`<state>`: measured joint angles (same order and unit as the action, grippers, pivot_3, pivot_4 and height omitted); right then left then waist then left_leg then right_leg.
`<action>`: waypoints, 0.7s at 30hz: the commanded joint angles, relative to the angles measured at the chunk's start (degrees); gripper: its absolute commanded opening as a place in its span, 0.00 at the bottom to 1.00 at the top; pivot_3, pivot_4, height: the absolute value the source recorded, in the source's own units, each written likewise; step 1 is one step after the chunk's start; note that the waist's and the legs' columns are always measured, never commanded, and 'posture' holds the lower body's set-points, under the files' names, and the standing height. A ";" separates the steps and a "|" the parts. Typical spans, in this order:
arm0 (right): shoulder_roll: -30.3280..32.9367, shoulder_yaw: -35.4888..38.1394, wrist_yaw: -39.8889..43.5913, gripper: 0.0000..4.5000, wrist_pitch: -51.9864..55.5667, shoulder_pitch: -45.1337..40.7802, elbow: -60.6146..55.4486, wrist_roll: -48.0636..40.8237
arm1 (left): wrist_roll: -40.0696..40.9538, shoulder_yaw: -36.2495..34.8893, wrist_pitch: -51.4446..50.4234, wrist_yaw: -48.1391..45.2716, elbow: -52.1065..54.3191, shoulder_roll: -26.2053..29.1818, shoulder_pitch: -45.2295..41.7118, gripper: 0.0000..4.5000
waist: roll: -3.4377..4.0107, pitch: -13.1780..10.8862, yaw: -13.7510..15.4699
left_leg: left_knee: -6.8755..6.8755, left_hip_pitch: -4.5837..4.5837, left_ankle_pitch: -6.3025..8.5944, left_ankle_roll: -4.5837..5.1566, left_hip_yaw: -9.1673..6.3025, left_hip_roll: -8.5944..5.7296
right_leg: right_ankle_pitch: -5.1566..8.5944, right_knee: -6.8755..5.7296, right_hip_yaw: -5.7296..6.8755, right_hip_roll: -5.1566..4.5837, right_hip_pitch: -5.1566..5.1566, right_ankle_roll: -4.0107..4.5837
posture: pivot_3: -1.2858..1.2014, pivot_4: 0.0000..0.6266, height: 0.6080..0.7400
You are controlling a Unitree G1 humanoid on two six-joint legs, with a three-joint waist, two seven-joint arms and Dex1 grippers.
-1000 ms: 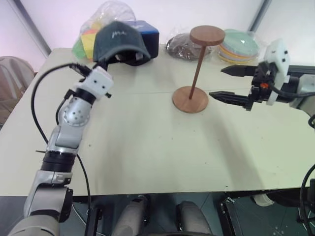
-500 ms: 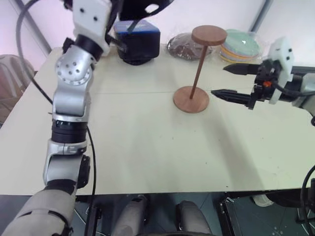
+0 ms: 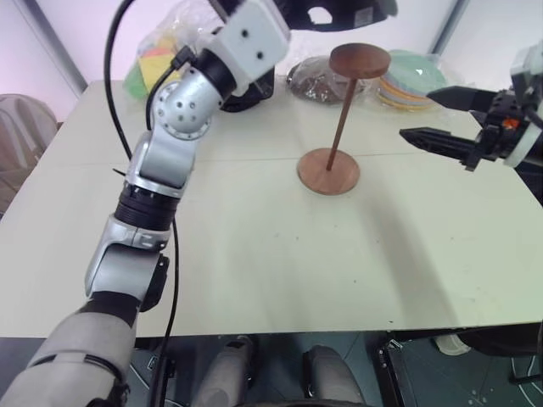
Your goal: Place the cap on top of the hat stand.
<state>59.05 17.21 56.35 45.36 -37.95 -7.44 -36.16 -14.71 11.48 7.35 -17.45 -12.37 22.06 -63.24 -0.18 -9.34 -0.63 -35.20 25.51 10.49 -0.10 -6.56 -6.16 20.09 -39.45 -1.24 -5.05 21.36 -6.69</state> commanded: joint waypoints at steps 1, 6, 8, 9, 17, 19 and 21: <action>1.09 2.11 -0.01 1.00 -1.26 -0.11 -0.14 -0.30 | -3.89 0.50 3.18 2.74 0.13 -0.40 -2.67 0.01 | 0.00 0.00 0.01 | 0.00 0.00 0.00 0.00 0.00 0.00 | 0.00 0.00 0.00 0.00 0.00 0.00 | 0.52 0.24 1.00; 1.28 2.09 0.14 1.00 -1.80 0.26 0.43 -0.14 | -7.22 1.85 2.67 4.21 1.84 -3.20 -1.56 0.01 | -0.01 -0.01 0.07 | -0.01 0.02 0.00 0.00 0.00 -0.01 | 0.00 0.00 0.00 0.00 0.00 0.00 | 0.52 0.24 1.00; 1.21 1.85 0.14 1.00 -2.08 0.28 0.72 -0.02 | -8.06 2.23 2.30 4.44 2.75 -4.46 -0.70 0.01 | -0.01 -0.01 0.04 | -0.01 0.02 0.00 0.00 0.00 -0.01 | 0.00 0.00 0.00 0.00 0.00 -0.01 | 0.52 0.24 1.00; 1.15 1.65 0.14 1.00 -2.24 0.23 0.89 0.08 | -8.43 2.44 2.22 4.56 3.05 -5.02 -0.33 0.01 | -0.01 -0.01 0.04 | -0.01 0.02 0.00 0.00 0.00 -0.01 | 0.00 0.00 0.00 0.00 0.00 0.00 | 0.52 0.24 1.00; 1.01 0.67 0.42 1.00 -3.34 0.17 2.66 0.86 | -12.72 3.71 1.24 7.02 5.02 -8.05 1.91 0.01 | -0.02 -0.01 0.03 | 0.00 0.01 0.00 0.00 0.00 0.00 | 0.00 -0.01 0.00 0.01 0.01 -0.01 | 0.52 0.24 1.00; 1.01 0.57 0.58 1.00 -3.61 -0.12 3.55 1.18 | -14.33 4.10 0.98 7.80 5.76 -8.37 2.64 0.01 | -0.02 -0.01 0.03 | 0.00 0.01 0.00 0.00 0.01 0.00 | 0.00 -0.01 0.00 0.01 0.01 -0.01 | 0.52 0.24 1.00; 1.07 0.60 0.66 1.00 -3.70 -0.59 4.69 1.39 | -16.18 4.42 0.68 8.64 6.76 -8.52 3.47 0.01 | -0.02 -0.01 0.03 | 0.00 0.01 0.00 0.00 0.01 0.00 | 0.00 -0.01 0.00 0.02 0.01 -0.01 | 0.52 0.24 1.00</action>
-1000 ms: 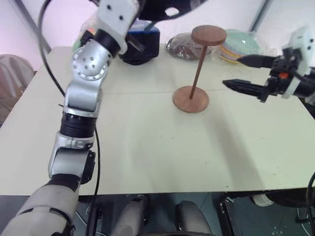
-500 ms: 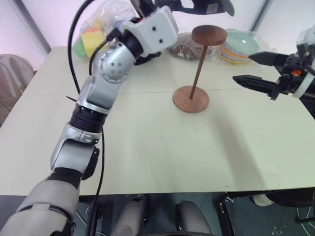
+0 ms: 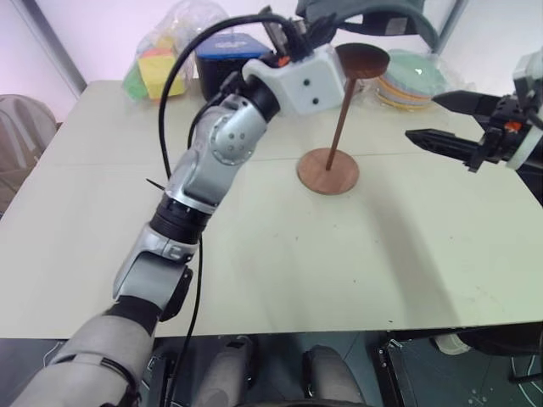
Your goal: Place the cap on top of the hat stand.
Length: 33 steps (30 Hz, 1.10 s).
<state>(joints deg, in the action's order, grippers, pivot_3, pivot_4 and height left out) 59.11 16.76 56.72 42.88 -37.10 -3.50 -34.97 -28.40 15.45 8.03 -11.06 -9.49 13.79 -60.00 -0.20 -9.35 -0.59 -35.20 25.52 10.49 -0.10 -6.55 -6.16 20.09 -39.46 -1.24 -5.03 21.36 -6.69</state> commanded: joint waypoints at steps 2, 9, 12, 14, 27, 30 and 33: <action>0.88 1.04 -0.15 1.00 -1.14 -2.73 3.13 0.42 | -5.10 0.90 -0.32 3.77 5.01 -0.26 1.36 0.01 | 0.00 0.00 0.04 | -0.01 0.00 0.00 0.00 0.01 0.00 | 0.00 0.00 0.00 0.00 -0.01 0.00 | 0.52 0.24 1.00; -0.86 1.62 -3.34 1.00 3.24 -9.02 9.61 -1.41 | -9.93 2.23 -0.63 6.99 6.86 -1.23 4.92 0.01 | 0.00 0.00 0.04 | 0.00 0.00 0.00 0.00 0.02 0.00 | 0.00 0.00 -0.01 -0.01 0.00 0.00 | 0.52 0.24 1.00; -1.15 1.08 -3.19 1.00 3.38 -9.52 10.26 -1.09 | -11.59 2.61 -1.16 7.91 7.77 -2.10 6.59 0.01 | 0.00 0.00 0.15 | 0.00 0.00 0.00 0.00 0.02 0.00 | 0.00 0.00 -0.01 -0.01 -0.01 0.00 | 0.52 0.24 1.00; -1.28 0.76 -2.88 1.00 3.47 -9.57 10.34 -0.93 | -12.45 2.99 -1.48 8.43 8.45 -2.58 7.65 0.01 | 0.00 0.00 0.20 | -0.01 0.01 0.00 0.00 0.02 -0.01 | 0.00 0.00 -0.01 -0.02 0.00 0.00 | 0.52 0.24 1.00; -1.26 -1.61 -1.44 1.00 2.75 -10.34 11.42 0.45 | -14.50 5.03 -1.81 10.04 10.63 -6.19 11.34 0.01 | 0.01 0.00 0.20 | -0.01 0.01 0.00 0.00 0.02 -0.01 | 0.00 0.00 -0.01 -0.02 0.00 0.00 | 0.52 0.24 1.00; -1.16 -1.54 -1.33 1.00 2.75 -9.96 11.17 0.41 | -14.62 5.47 -1.67 10.09 11.18 -6.73 11.51 0.01 | 0.01 0.00 0.20 | -0.01 0.01 0.00 0.00 0.03 -0.01 | 0.00 0.00 -0.01 -0.02 0.00 0.00 | 0.52 0.24 1.00; -1.05 -1.43 -1.29 1.00 2.83 -9.62 10.90 0.39 | -14.63 5.69 -1.65 9.94 11.44 -7.00 11.72 0.01 | 0.01 0.00 0.17 | -0.01 0.01 0.00 0.00 0.03 -0.01 | 0.00 0.00 -0.01 -0.02 0.00 0.00 | 0.52 0.24 1.00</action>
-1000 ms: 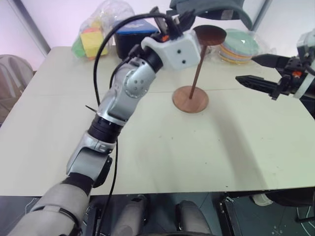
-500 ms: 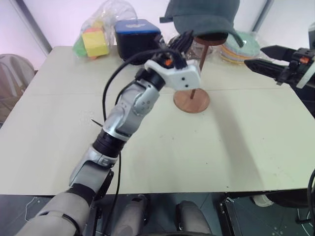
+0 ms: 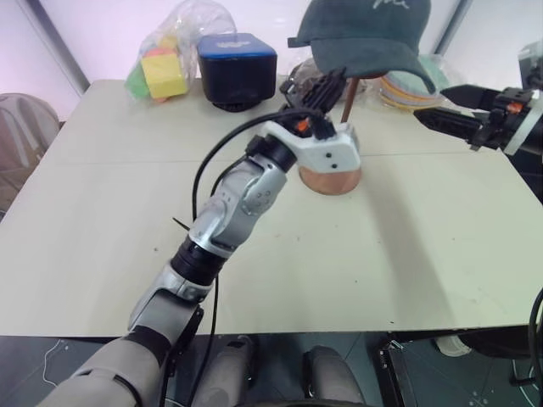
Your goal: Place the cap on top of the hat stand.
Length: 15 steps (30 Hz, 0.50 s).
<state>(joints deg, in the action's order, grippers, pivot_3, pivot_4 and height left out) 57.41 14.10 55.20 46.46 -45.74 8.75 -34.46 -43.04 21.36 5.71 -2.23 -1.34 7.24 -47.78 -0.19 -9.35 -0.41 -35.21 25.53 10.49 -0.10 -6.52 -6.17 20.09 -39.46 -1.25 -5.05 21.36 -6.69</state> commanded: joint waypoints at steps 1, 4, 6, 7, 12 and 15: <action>0.67 1.23 0.25 1.00 -0.78 -0.81 -1.47 -0.07 | 0.05 -0.14 0.72 0.92 3.51 -0.53 -0.29 0.01 | 0.00 0.00 -0.02 | 0.00 0.00 0.00 0.00 0.00 0.00 | 0.00 0.00 0.00 0.00 0.00 0.00 | 0.52 0.24 1.00; 0.66 1.07 0.39 1.00 -0.93 -0.80 -1.33 0.10 | 0.49 0.08 0.94 0.36 3.92 -0.73 0.23 0.01 | 0.00 0.00 -0.02 | 0.00 0.00 0.00 0.00 0.00 0.00 | 0.00 0.00 0.00 0.00 0.00 0.00 | 0.52 0.24 1.00; 0.66 0.97 0.50 1.00 -0.95 -0.91 -1.25 0.19 | 0.66 0.13 0.96 0.07 4.20 -0.87 0.47 0.01 | 0.00 0.00 -0.01 | 0.00 0.00 0.00 0.00 0.00 0.00 | 0.00 0.00 0.00 0.00 0.00 0.00 | 0.52 0.24 1.00; 0.68 0.92 0.60 1.00 -0.99 -0.95 -1.18 0.26 | 0.75 0.13 0.86 -0.07 4.33 -0.98 0.61 0.01 | 0.00 0.00 -0.01 | 0.00 0.00 0.00 0.00 0.00 0.00 | 0.00 0.00 0.00 0.00 0.00 0.00 | 0.52 0.24 1.00; 1.10 0.48 1.62 1.00 -1.75 -1.04 -0.31 1.17 | 1.07 0.10 0.27 -0.92 5.20 -1.48 1.68 0.01 | 0.00 0.00 -0.03 | 0.00 0.00 0.00 0.00 0.00 0.00 | 0.00 0.00 0.00 0.00 0.00 0.00 | 0.52 0.24 1.00; 2.63 -0.09 3.18 1.00 -3.35 -1.08 1.77 2.92 | 1.12 0.00 0.13 -1.47 5.65 -1.70 2.19 0.01 | 0.00 0.00 0.05 | 0.00 0.00 0.00 0.00 0.00 0.00 | 0.00 0.00 0.01 0.01 0.00 0.00 | 0.52 0.24 1.00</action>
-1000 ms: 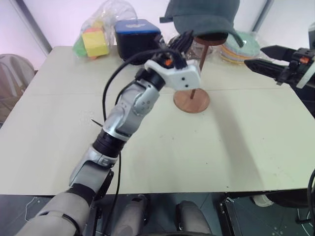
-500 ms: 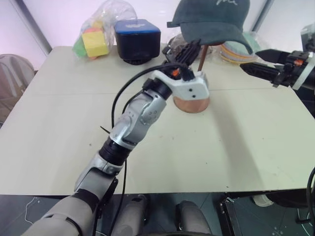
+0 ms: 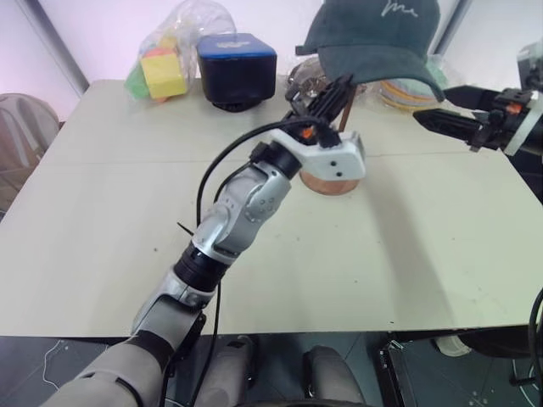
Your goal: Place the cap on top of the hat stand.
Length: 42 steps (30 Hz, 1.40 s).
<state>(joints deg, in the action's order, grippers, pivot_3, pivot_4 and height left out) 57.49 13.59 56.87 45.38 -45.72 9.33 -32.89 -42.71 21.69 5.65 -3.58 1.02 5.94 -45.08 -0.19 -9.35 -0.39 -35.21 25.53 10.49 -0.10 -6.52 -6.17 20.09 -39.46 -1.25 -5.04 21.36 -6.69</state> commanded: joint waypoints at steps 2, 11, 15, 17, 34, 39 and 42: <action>4.03 0.11 2.87 1.00 -3.57 -1.01 2.79 2.78 | 0.80 -0.32 0.15 -0.25 3.42 -0.46 -0.39 0.01 | 0.01 0.00 0.22 | -0.01 0.00 0.00 0.00 0.01 -0.02 | 0.00 0.00 0.00 0.00 0.00 0.00 | 0.52 0.24 1.00; 12.88 3.35 11.91 1.00 -0.50 -0.89 8.15 0.05 | 1.55 -0.37 -0.04 -1.33 4.25 -0.43 0.49 0.01 | 0.03 0.00 1.08 | -0.01 -0.01 0.01 0.00 0.07 0.00 | 0.00 0.02 -0.02 -0.01 -0.01 0.00 | 0.52 0.24 1.00; 13.29 5.27 13.51 1.00 2.92 -3.31 9.55 -2.83 | 1.71 -0.29 -0.19 -1.73 4.57 -0.59 0.84 0.01 | 0.05 0.01 1.04 | -0.01 -0.02 0.01 0.00 0.09 0.01 | 0.00 0.02 -0.04 -0.01 0.00 0.00 | 0.52 0.24 1.00; 13.21 5.97 13.92 1.00 4.13 -3.55 9.82 -3.74 | 1.70 -0.31 -0.29 -1.98 4.84 -0.70 1.09 0.01 | 0.05 0.01 1.08 | 0.00 -0.02 0.01 0.01 0.09 0.01 | 0.00 0.02 -0.04 -0.01 0.00 0.00 | 0.52 0.24 1.00; 12.85 6.42 17.03 1.00 4.07 -4.43 13.76 -5.04 | 2.00 -0.07 -2.51 -4.33 7.61 -1.41 3.20 0.01 | 0.05 0.01 1.11 | -0.01 -0.01 0.02 0.02 0.10 0.01 | 0.00 0.03 -0.04 -0.03 -0.01 0.00 | 0.52 0.24 1.00; 11.92 4.86 16.06 1.00 4.47 -6.10 13.83 -4.33 | 3.52 -0.11 -2.83 -5.50 8.38 -1.92 4.29 0.42 | 0.05 0.01 1.11 | 0.00 -0.01 0.02 0.01 0.10 0.01 | 0.00 0.03 -0.04 -0.03 -0.01 0.00 | 0.52 0.24 1.00; 11.27 3.99 15.34 1.00 4.58 -6.75 13.46 -3.95 | 7.39 -0.42 -4.00 -8.01 8.93 -3.07 5.61 0.75 | 0.05 0.01 1.10 | -0.01 -0.02 0.02 0.01 0.10 0.01 | 0.00 0.04 -0.04 -0.03 -0.02 0.00 | 0.52 0.24 1.00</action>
<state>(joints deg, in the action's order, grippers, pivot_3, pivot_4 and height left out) 68.46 17.03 72.47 50.34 -50.67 23.78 -36.80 -37.92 21.62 2.51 -10.31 7.60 3.68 -40.01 -0.14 -9.34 0.71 -35.22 25.51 10.51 -0.09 -6.43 -6.16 20.09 -39.42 -1.29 -5.07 21.34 -6.70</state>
